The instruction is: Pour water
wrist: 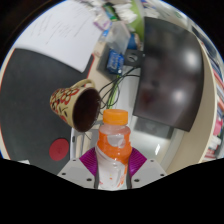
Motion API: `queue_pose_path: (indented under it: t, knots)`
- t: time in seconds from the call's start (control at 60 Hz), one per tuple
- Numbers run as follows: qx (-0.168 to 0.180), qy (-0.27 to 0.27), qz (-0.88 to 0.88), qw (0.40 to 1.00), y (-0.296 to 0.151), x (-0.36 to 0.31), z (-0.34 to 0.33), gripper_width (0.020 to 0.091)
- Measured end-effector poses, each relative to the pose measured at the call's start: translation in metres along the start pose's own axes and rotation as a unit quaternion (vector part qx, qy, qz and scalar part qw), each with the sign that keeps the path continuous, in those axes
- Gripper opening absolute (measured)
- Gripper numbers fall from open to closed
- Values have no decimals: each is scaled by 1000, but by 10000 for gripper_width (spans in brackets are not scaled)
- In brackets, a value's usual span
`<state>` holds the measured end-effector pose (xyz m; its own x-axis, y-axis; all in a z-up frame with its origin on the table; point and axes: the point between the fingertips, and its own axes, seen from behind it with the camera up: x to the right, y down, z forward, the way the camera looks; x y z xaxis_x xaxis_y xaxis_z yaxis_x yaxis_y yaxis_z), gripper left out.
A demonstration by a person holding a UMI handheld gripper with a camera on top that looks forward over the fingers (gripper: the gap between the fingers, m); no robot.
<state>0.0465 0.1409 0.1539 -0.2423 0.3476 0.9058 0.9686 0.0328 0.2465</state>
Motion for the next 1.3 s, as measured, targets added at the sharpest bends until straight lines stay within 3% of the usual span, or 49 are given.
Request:
queue_pose_path:
  t: [0.117,0.283,0.533,0.7,0.967,1.133,1.3]
  knots:
    - [23,8,167,986,0,22,-22,367]
    - [51,17,398,916,20,42,-34,367]
    - [87,-8,707,702,55,20,-12,367]
    - [104,-20,760,641,58,-11,11,366]
    - [113,-37,771,625,41,-62,36,378]
    - [126,1,762,636,43,-60,31,400]
    - [118,10,757,643,46,-62,27,532]
